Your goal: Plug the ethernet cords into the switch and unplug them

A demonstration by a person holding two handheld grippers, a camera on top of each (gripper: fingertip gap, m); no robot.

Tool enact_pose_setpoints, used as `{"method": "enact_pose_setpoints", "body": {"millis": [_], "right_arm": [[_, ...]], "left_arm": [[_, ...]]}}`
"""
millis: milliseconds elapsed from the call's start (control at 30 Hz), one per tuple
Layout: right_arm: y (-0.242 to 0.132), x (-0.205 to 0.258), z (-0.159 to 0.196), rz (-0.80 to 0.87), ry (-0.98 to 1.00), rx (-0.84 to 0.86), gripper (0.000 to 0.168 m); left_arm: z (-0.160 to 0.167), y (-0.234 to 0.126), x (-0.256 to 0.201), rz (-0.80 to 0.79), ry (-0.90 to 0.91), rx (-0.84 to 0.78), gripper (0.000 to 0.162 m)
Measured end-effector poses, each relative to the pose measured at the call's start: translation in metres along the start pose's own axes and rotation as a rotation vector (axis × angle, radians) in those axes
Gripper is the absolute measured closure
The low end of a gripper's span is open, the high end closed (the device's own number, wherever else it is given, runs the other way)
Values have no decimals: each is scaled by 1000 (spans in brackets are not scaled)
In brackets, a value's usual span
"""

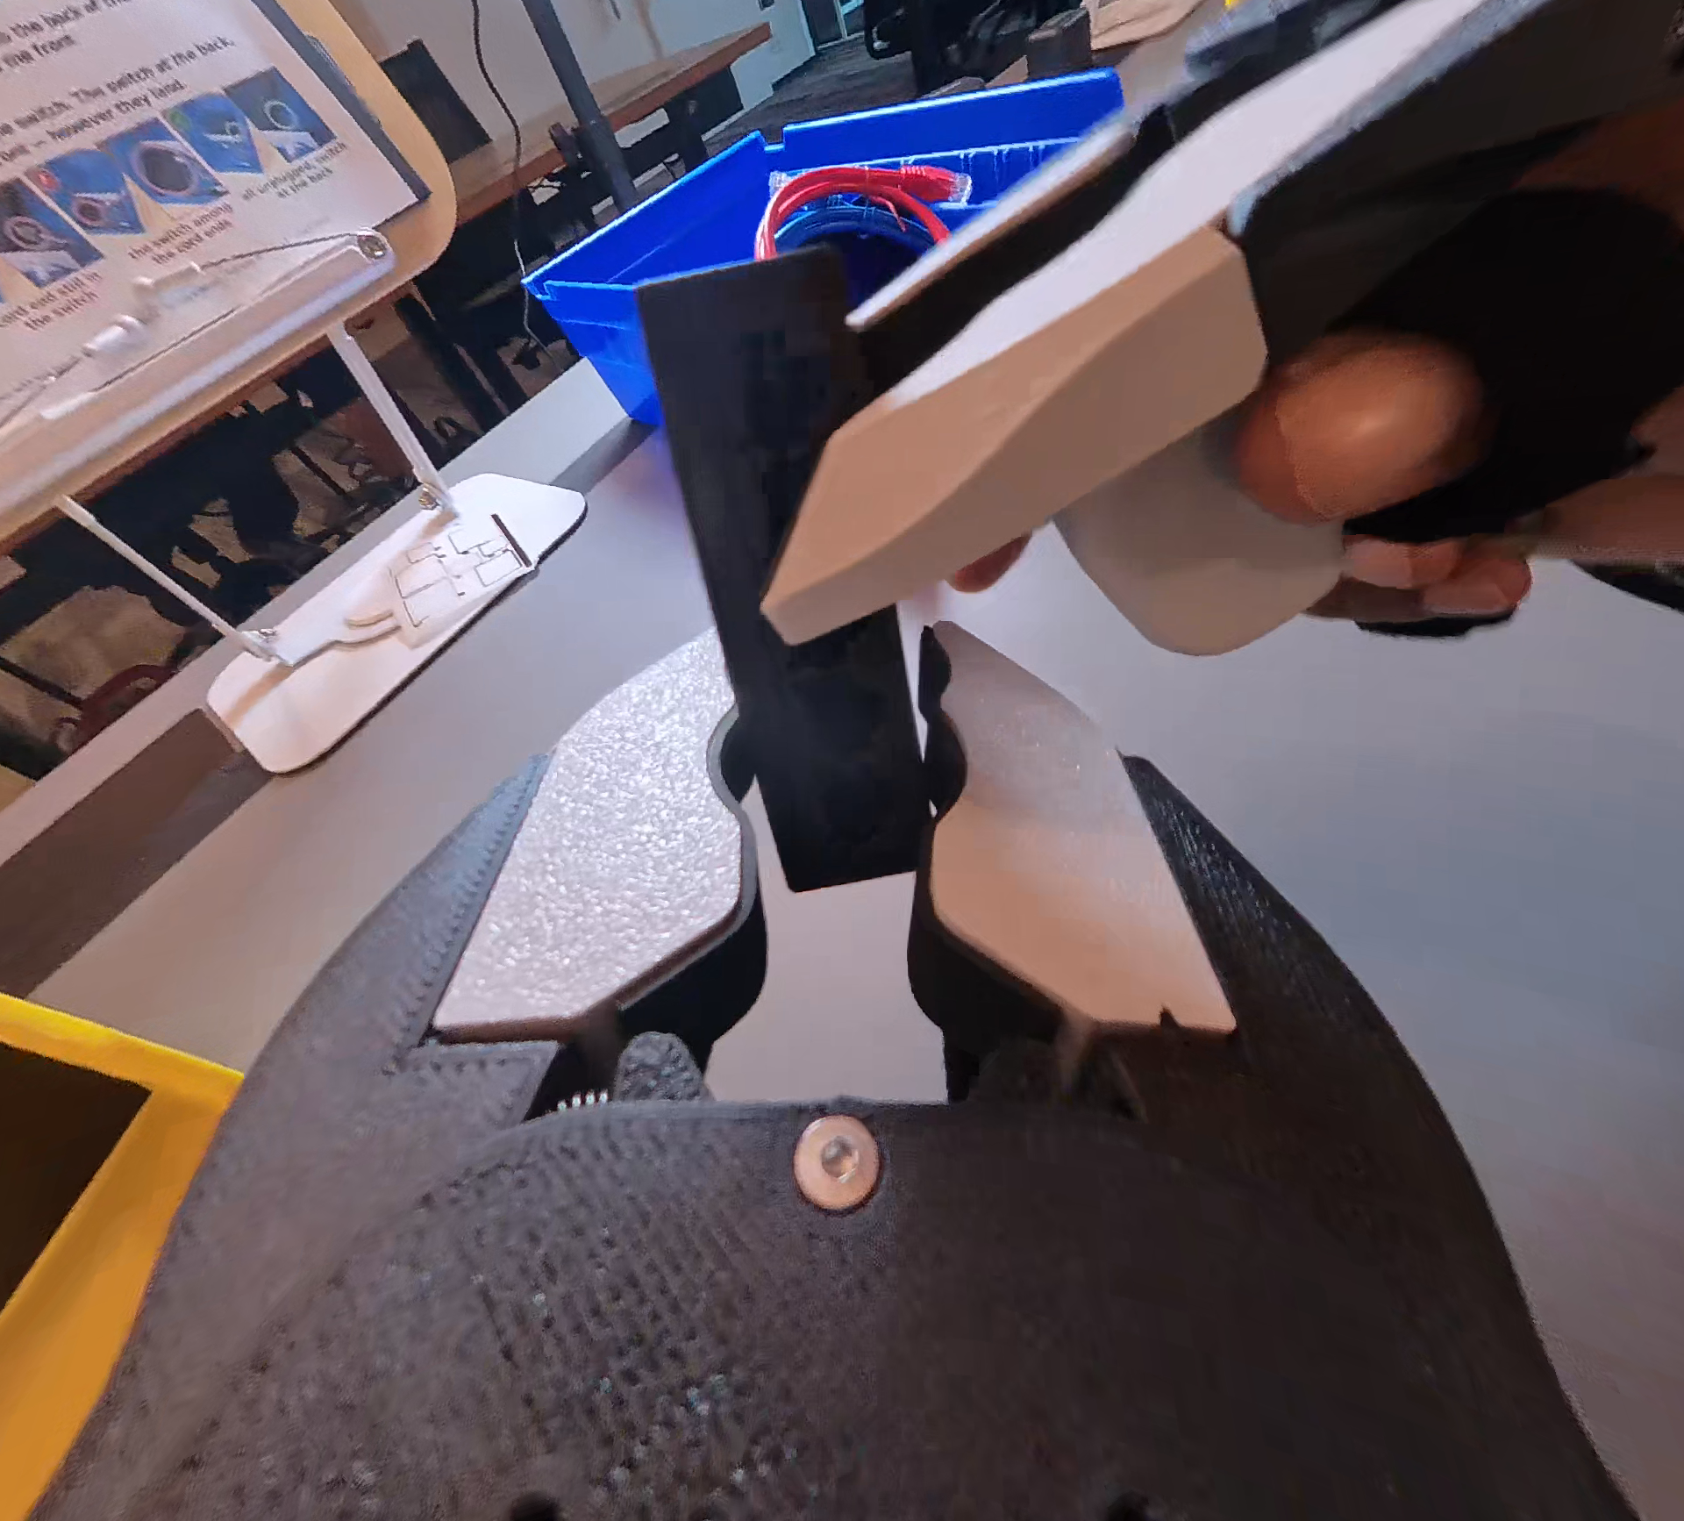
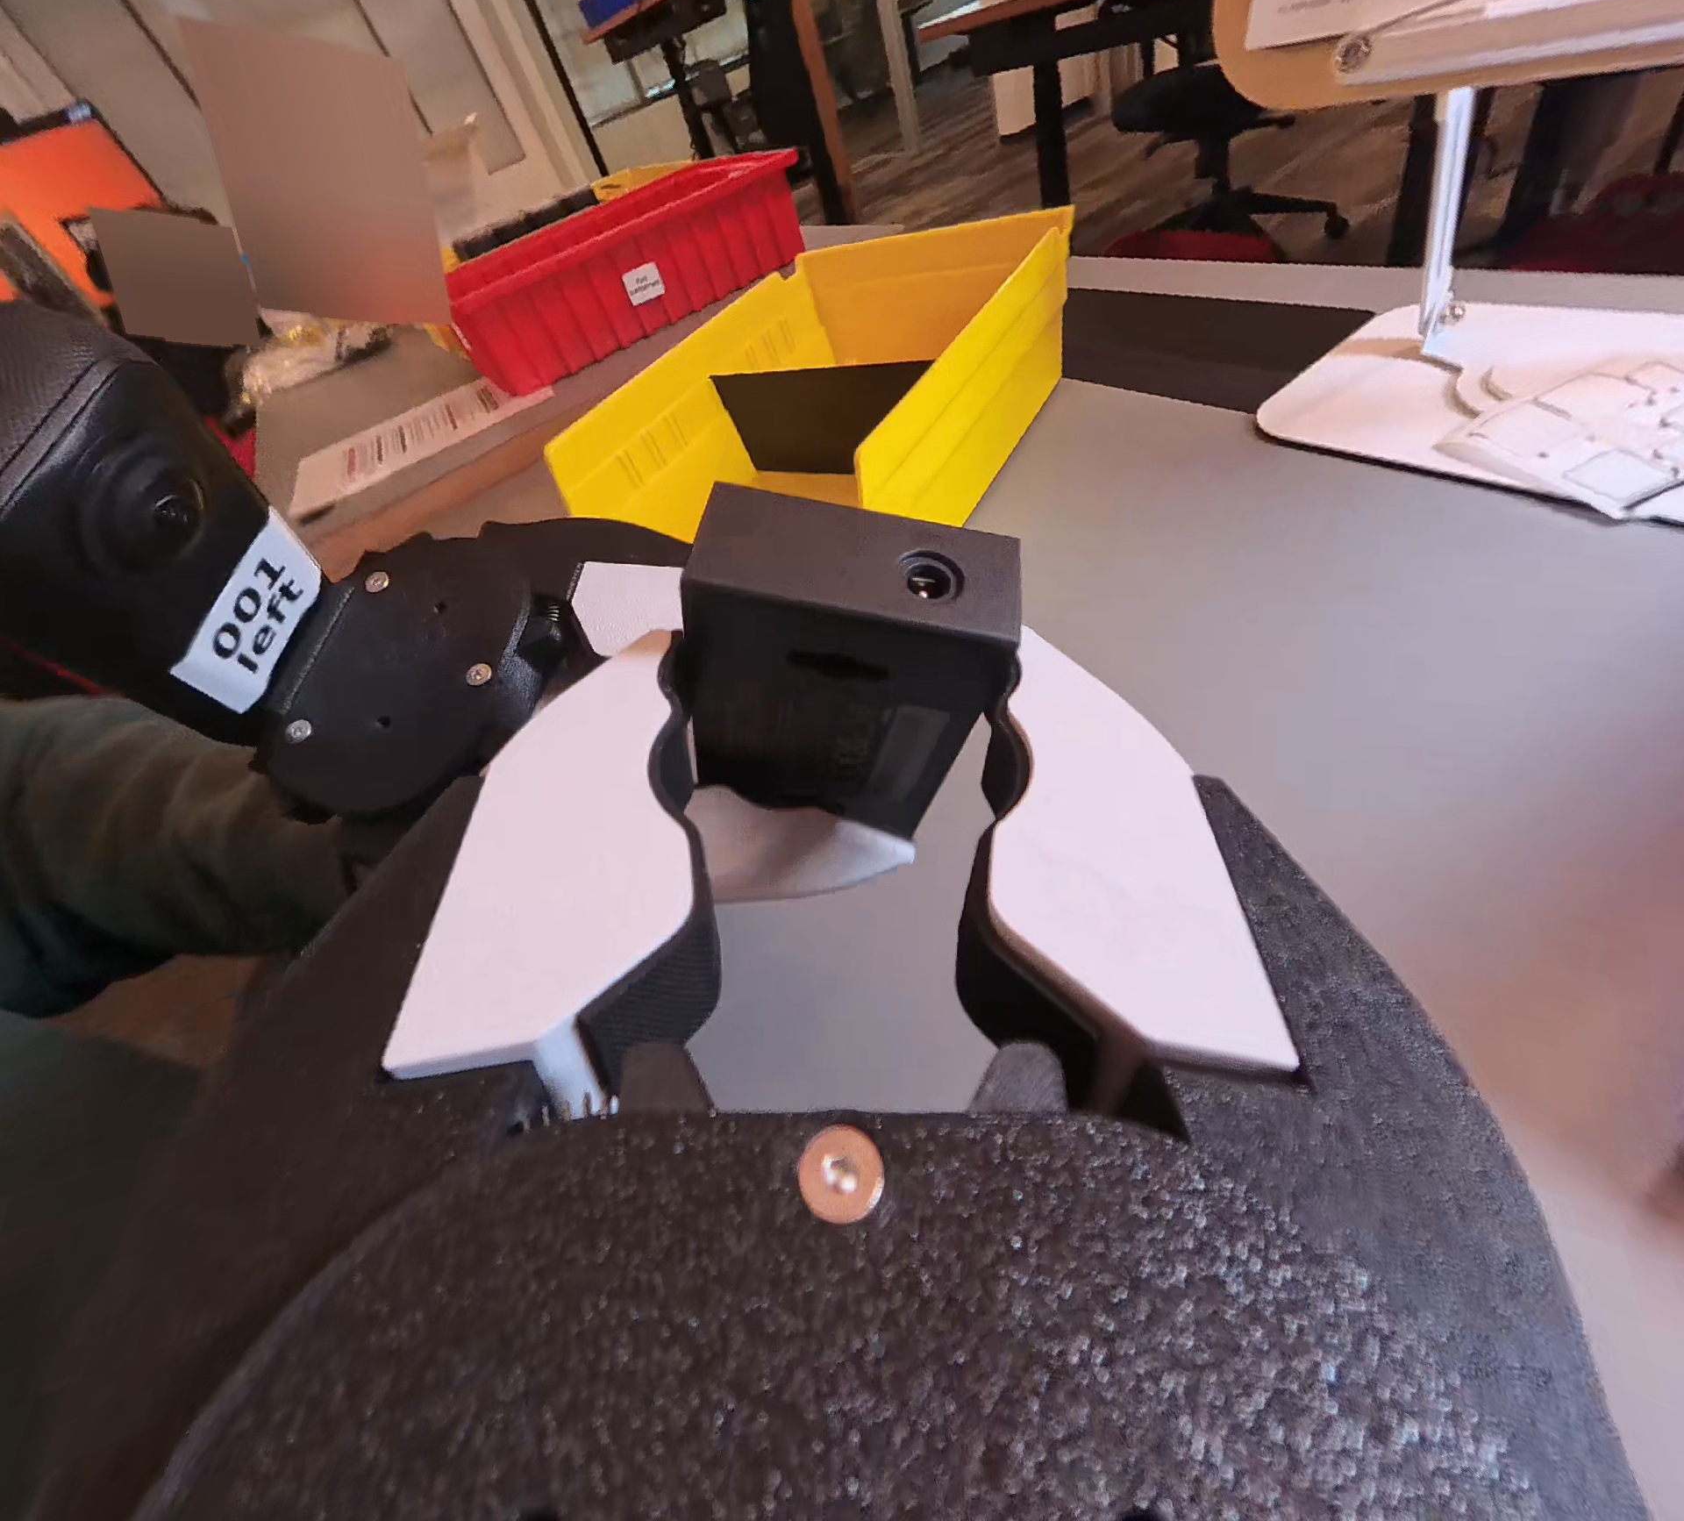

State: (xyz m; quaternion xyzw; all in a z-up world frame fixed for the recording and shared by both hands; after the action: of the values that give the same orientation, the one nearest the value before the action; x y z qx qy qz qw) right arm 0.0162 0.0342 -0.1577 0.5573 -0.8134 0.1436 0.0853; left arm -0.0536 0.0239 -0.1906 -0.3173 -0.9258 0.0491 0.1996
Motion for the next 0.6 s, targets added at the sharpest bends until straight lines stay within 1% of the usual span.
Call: {"method": "enact_pose_setpoints", "body": {"millis": [67,100,167,200,267,300,367,433,500,600], "right_arm": [[0,0,-6,-45,-97,49,106],[-2,0,-12,-78,-128,67,106],[-14,-11,-33,-88,-184,81,107],[-23,-23,-48,-53,-235,109,107],[-45,-63,-84,73,-329,186,107],[-55,-87,-100,109,-357,262,107],[-73,-145,-133,229,-413,364,107],[-85,-205,-154,313,-419,520,107],[-90,-258,-162,372,-450,682,107],[-85,-318,-152,347,-441,895,107]], "left_arm": [[-1,0,-8,32,44,9,116],[-4,-2,-13,72,33,-2,111],[-11,-9,-15,183,-76,-57,119],[-13,-13,-13,241,-161,-76,120],[-10,-17,1,329,-337,-95,122],[-8,-18,9,355,-409,-101,122],[-3,-20,27,368,-495,-124,124],[-1,-21,41,355,-535,-144,126],[2,-21,48,343,-544,-146,127],[6,-21,51,337,-525,-133,129]]}}
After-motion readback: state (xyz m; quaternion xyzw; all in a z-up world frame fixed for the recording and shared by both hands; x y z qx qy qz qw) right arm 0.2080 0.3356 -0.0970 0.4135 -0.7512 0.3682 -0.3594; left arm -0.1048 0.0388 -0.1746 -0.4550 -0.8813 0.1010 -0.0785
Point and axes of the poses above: each gripper's, where its closed fingertips meet, y out along the fingers, z out of its underside, x = y × z across the jaws, the point moved 6 cm from there along -y, back along the fingers, and after that the axes turned 7 degrees about -z, right-handed, at the moved point
